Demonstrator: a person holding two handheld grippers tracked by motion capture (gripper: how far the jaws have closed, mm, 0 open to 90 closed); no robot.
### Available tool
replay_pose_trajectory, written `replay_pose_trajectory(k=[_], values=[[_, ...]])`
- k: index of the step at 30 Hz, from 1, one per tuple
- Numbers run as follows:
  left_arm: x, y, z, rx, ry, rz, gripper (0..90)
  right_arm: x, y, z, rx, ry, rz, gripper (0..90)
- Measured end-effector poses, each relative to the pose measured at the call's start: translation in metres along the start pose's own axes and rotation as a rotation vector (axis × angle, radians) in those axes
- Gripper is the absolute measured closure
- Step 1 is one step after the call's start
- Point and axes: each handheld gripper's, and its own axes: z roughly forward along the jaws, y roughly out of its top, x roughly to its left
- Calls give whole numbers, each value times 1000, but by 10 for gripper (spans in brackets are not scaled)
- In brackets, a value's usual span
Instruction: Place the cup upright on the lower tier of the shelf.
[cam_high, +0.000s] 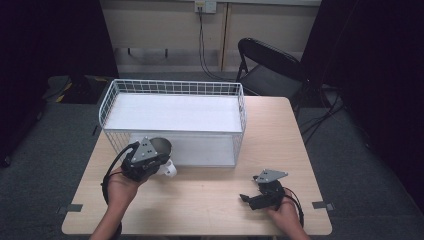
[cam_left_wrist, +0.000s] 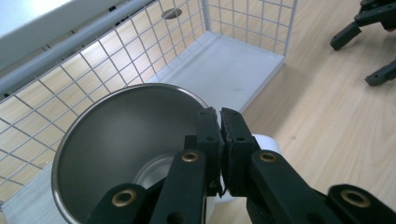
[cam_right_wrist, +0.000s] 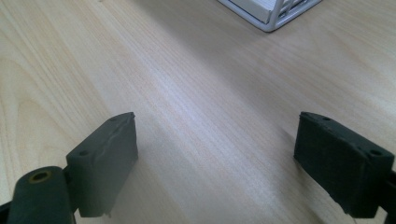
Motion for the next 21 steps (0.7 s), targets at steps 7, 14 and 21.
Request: replay_pose_trajectory(k=[7,14,21], values=[[3,2,6,0,27,4,878,0,0,0,0,1,0,125],[7,1,11,5,37,4,878,0,0,0,0,1,-1,125],[9,1,16,11,59,5,878,0,0,0,0,1,-1,125]])
